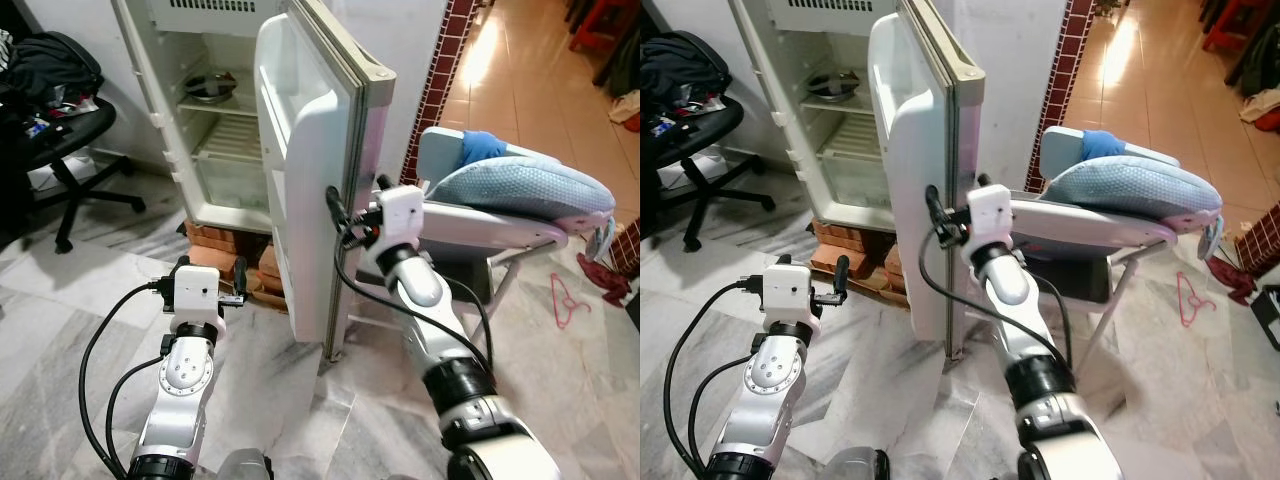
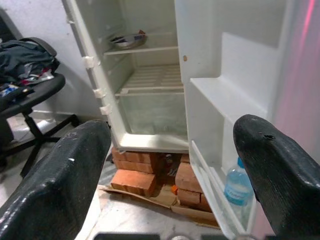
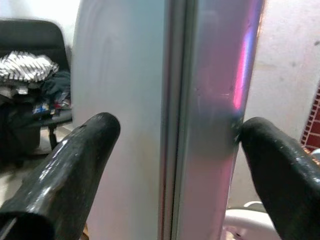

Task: Restocking fridge

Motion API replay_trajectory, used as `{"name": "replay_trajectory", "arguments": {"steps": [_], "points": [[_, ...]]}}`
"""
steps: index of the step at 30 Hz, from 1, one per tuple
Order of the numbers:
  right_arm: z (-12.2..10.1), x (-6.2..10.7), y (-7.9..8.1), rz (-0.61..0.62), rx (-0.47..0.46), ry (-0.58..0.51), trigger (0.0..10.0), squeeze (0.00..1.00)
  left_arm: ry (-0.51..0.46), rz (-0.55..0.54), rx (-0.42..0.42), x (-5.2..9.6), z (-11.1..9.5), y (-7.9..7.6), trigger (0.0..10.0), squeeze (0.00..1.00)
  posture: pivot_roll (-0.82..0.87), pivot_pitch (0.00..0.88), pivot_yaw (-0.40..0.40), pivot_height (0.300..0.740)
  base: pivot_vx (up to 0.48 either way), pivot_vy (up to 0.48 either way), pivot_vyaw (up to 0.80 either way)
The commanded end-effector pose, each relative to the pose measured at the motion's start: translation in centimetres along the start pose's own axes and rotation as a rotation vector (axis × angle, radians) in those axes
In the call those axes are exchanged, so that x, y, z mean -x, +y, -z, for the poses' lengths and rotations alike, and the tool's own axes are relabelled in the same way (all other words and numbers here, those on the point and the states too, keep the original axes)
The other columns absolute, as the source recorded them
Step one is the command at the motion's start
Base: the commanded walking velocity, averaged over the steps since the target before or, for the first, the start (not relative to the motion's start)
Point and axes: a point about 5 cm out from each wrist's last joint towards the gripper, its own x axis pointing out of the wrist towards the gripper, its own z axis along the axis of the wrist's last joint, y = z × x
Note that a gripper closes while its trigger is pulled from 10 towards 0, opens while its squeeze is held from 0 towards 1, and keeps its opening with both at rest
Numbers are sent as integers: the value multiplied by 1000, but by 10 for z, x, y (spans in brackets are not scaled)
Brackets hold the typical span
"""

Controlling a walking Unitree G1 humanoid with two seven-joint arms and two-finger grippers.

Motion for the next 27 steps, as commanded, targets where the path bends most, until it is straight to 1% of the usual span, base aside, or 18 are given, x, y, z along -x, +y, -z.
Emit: {"name": "replay_trajectory", "arguments": {"steps": [1,2,4,5,6,7,8,9,10,11,12,14,16,18,19,21,24,27], "points": [[-6,-11,13,-25,5,-9,10000,0,4,12,-13,-2,-1,0,10000,0,149,26,-2,740,0,0,0],[-8,-14,17,-28,0,-14,10000,0,4,14,-13,-2,-1,-1,10000,0,149,26,-2,740,0,0,0],[-18,-23,33,-98,-66,-43,10000,0,-2,17,-14,-3,-3,-3,10000,0,157,25,-5,740,0,0,0],[-21,-24,42,-170,-110,-44,10000,0,-5,15,-14,-3,-3,-3,10000,0,167,25,-9,740,0,0,0],[-21,-24,42,-170,-110,-44,10000,0,-5,15,-14,-3,-3,-3,10000,0,167,25,-9,740,0,0,0],[-24,-22,53,-280,-218,-32,10000,0,-7,11,-13,-3,-4,-3,10000,0,173,25,-14,740,0,0,0],[-26,-20,58,-348,-289,-29,10000,0,-7,9,-13,-2,-4,-2,10000,0,174,25,-15,740,0,0,0],[-31,-12,66,-488,-347,-40,10000,0,-5,4,-13,-1,-3,-1,10000,0,174,25,-15,740,0,0,0],[-37,-3,75,-636,-385,-54,10000,0,-2,0,-12,0,-2,1,10000,0,171,26,-16,740,0,0,0],[-33,1,72,-653,-351,-43,10000,0,2,-2,-11,1,-1,1,10000,0,166,27,-17,740,0,0,0],[-18,4,58,-590,-268,3,10000,0,7,0,-8,1,0,1,10000,0,163,28,-18,740,0,0,0],[-1,6,37,-471,-156,48,10000,0,6,10,-6,0,-1,-1,10000,0,160,29,-15,740,0,0,0],[9,10,22,-395,-92,76,10000,0,10,15,-4,-1,-1,-2,10000,0,154,27,-12,740,0,0,0],[13,15,4,-284,-67,103,10000,0,18,9,0,-3,1,2,10000,0,149,26,-11,740,0,0,0],[13,15,4,-284,-67,103,10000,0,18,9,0,-3,1,2,10000,0,149,26,-11,740,0,0,0],[11,19,-7,-203,-47,79,10000,0,36,2,11,-4,2,5,10000,0,148,26,-10,740,0,0,0],[15,28,-17,-126,-34,89,10000,0,78,20,84,-6,3,6,10000,0,145,25,-5,740,0,0,0],[18,34,-26,-44,1,78,10000,0,69,12,79,-7,1,5,10000,0,143,21,-2,740,0,0,0]]}}
